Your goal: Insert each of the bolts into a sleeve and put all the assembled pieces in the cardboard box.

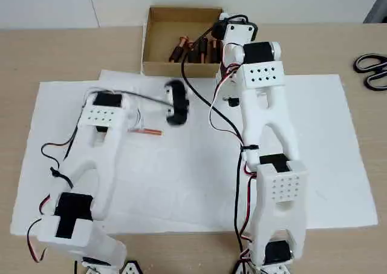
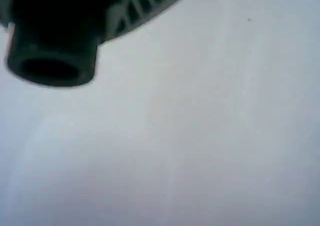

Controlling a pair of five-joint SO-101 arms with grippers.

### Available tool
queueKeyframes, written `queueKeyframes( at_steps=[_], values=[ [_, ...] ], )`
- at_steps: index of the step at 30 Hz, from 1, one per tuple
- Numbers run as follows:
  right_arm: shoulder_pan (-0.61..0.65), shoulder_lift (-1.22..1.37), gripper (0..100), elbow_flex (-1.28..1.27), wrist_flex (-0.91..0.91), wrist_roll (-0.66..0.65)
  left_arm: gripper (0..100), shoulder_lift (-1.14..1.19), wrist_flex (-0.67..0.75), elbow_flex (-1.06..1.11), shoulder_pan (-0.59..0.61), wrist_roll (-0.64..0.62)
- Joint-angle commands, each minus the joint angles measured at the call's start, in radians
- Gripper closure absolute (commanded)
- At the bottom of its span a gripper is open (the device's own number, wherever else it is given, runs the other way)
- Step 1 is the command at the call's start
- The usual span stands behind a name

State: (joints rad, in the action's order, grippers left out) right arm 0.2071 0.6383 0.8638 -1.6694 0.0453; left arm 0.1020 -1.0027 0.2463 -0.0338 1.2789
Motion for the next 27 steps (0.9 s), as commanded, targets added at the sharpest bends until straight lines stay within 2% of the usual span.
queueKeyframes(
  at_steps=[1, 6, 11, 13, 15, 19, 25, 27],
  values=[
    [-0.007, -0.088, 99.5, 0.054, -0.007, -0.011, 93, -0.014, 0.020, -0.130, 0.002, -0.226],
    [-0.008, -0.088, 99.5, 0.054, -0.005, -0.011, 93, -0.120, -0.152, -0.234, -0.005, -0.615],
    [-0.005, -0.088, 99.5, 0.054, -0.005, -0.009, 92, -0.252, -0.330, -0.259, -0.018, -1.103],
    [-0.005, -0.088, 99.5, 0.054, -0.005, -0.009, 92, -0.290, -0.410, -0.246, -0.018, -1.237],
    [-0.004, -0.088, 99.5, 0.054, -0.005, -0.009, 93, -0.316, -0.462, -0.220, -0.014, -1.300],
    [-0.002, -0.088, 99.5, 0.054, -0.007, -0.009, 93, -0.359, -0.451, -0.148, 0.009, -1.421],
    [-0.002, -0.088, 99.5, 0.054, -0.010, -0.009, 92, -0.347, -0.367, -0.077, 0.063, -2.030],
    [-0.002, -0.088, 99.5, 0.054, -0.010, -0.009, 92, -0.327, -0.367, -0.051, 0.063, -2.140]
  ],
)
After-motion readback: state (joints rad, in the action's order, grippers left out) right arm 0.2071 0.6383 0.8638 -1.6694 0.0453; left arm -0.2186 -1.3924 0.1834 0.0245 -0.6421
